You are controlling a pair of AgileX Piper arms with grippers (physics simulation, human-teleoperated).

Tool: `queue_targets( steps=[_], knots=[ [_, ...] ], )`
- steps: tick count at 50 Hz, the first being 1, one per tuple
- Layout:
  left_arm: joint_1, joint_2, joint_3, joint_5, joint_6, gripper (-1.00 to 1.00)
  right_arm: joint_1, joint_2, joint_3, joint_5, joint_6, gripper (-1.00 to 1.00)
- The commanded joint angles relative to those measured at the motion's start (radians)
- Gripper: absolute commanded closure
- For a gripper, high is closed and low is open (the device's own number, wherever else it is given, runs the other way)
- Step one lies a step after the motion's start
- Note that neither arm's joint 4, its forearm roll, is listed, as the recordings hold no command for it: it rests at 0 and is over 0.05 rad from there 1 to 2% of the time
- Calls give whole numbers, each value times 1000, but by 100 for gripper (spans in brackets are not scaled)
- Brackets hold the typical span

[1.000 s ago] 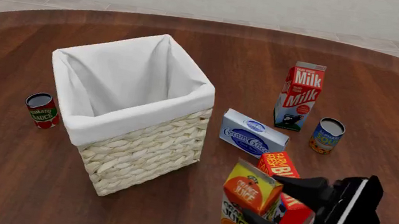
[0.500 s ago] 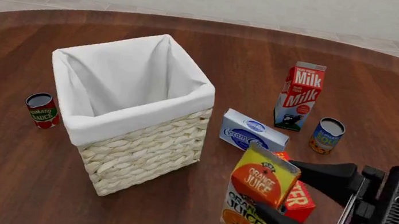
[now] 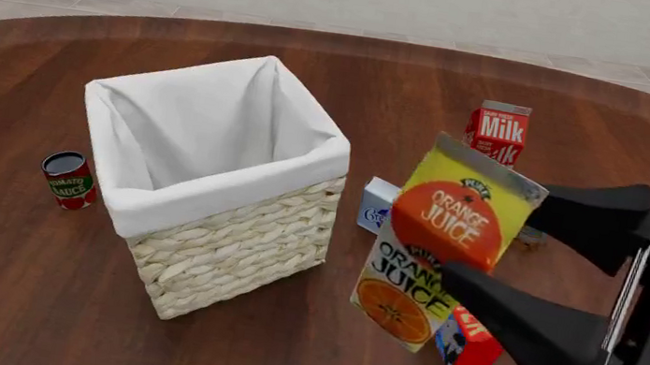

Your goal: Pick up the orange juice, and put it in the basket.

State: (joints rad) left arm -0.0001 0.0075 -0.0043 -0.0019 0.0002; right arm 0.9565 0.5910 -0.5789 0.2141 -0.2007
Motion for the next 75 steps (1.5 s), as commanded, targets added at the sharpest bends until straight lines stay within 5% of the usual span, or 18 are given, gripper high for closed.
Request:
queue_targets(
  steps=[1,25,50,75],
  knots=[
    [0,0,0,0,0,-100,22,37,-133,9,6,100],
    [0,0,0,0,0,-100,-49,293,-298,-169,-13,100],
    [0,0,0,0,0,-100,30,477,-459,-254,-36,100],
    [0,0,0,0,0,-100,-43,698,-575,-376,-26,100]
  ],
)
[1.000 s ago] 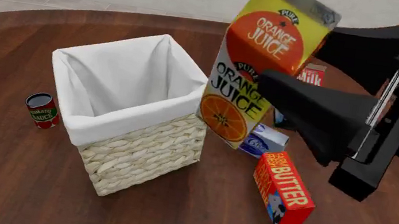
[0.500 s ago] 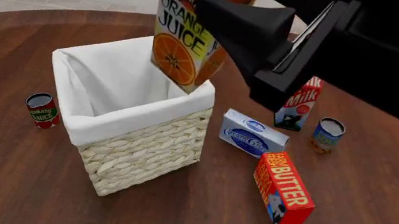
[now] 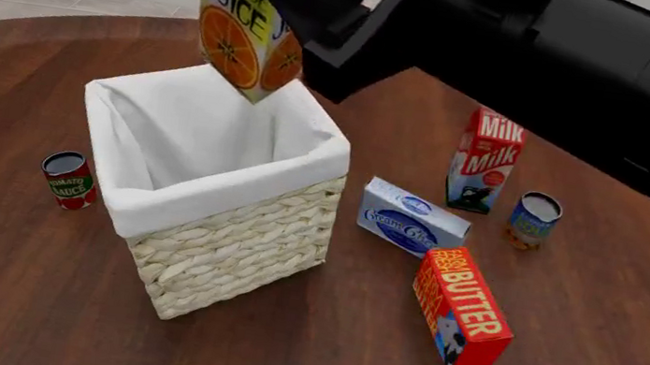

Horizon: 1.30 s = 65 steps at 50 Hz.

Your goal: Pick up the orange juice, and put it in the basket.

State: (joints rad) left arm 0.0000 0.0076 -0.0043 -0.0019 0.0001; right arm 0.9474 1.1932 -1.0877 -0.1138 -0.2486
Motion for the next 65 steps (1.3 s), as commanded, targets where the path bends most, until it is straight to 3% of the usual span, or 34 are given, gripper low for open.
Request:
queue_targets(
  steps=[1,21,65],
  knots=[
    [0,0,0,0,0,-100,-42,110,-75,-56,21,100],
    [0,0,0,0,0,-100,-101,341,-223,16,-26,100],
    [-1,0,0,0,0,-100,-107,474,-213,57,-40,100]
  ],
)
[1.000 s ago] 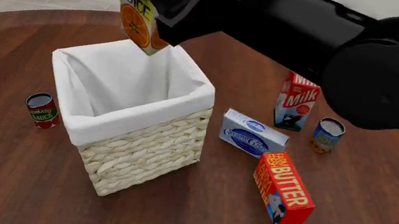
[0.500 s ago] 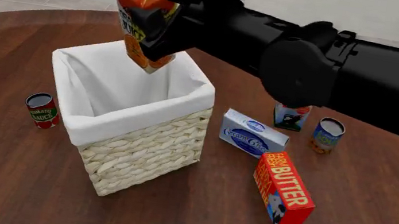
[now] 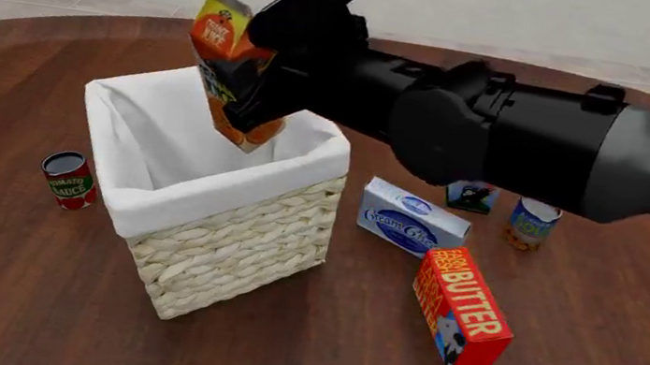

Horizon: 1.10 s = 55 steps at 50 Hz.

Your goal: Pick up the orange juice, and put it in the basket.

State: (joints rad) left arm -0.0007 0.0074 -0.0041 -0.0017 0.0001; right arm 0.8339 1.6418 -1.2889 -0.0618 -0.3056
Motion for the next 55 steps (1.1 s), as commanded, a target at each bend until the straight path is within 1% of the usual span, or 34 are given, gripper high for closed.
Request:
queue_targets(
  steps=[1,8,19,31,55],
  knots=[
    [0,0,0,0,0,-100,8,27,-10,4,17,100],
    [0,1,0,-1,0,-100,17,47,-7,7,22,100],
    [0,1,0,-1,0,-100,25,51,30,-7,27,100],
    [0,2,0,-2,0,-100,27,84,33,-4,34,100],
    [0,3,0,-3,0,-100,28,115,42,-11,18,100]
  ],
)
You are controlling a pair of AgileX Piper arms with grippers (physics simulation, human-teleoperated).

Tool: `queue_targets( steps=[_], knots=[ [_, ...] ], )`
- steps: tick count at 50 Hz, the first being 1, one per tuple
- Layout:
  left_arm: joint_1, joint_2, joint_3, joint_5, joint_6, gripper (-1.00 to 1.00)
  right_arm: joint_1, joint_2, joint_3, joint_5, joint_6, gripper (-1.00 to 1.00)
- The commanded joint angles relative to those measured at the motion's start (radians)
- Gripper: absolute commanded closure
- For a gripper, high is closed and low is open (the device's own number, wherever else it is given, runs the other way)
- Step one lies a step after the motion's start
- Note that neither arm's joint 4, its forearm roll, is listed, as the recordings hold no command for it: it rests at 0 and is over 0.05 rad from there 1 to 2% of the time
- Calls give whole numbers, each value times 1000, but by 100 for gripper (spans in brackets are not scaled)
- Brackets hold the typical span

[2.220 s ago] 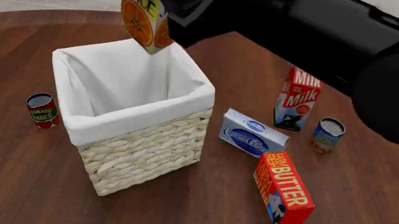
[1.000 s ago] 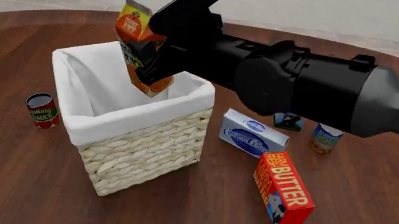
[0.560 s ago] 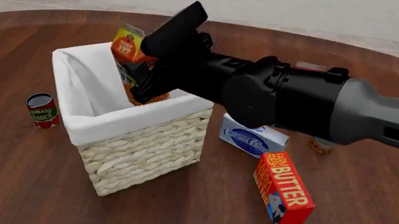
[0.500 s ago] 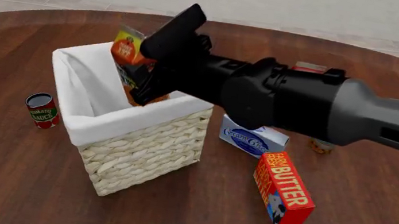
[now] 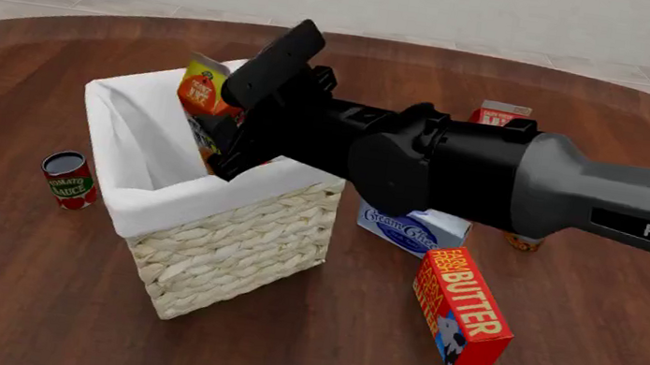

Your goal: Pick up the orange juice, and put it in the basket.

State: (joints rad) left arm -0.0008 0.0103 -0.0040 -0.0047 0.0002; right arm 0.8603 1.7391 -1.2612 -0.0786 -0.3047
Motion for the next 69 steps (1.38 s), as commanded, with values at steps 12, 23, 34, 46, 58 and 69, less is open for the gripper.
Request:
queue_targets(
  steps=[12,23,34,46,58,69],
  knots=[
    [0,0,0,0,0,-100,7,11,24,5,13,-100],
    [0,0,0,0,0,-100,8,4,28,3,10,-100],
    [0,0,0,0,0,-100,13,-16,29,9,8,-100],
    [0,0,0,0,0,-100,28,-74,34,19,-8,-100],
    [0,0,0,0,0,-100,40,-140,36,33,-28,-100],
    [0,0,0,0,0,-100,55,-231,45,49,-48,-100]
  ],
)
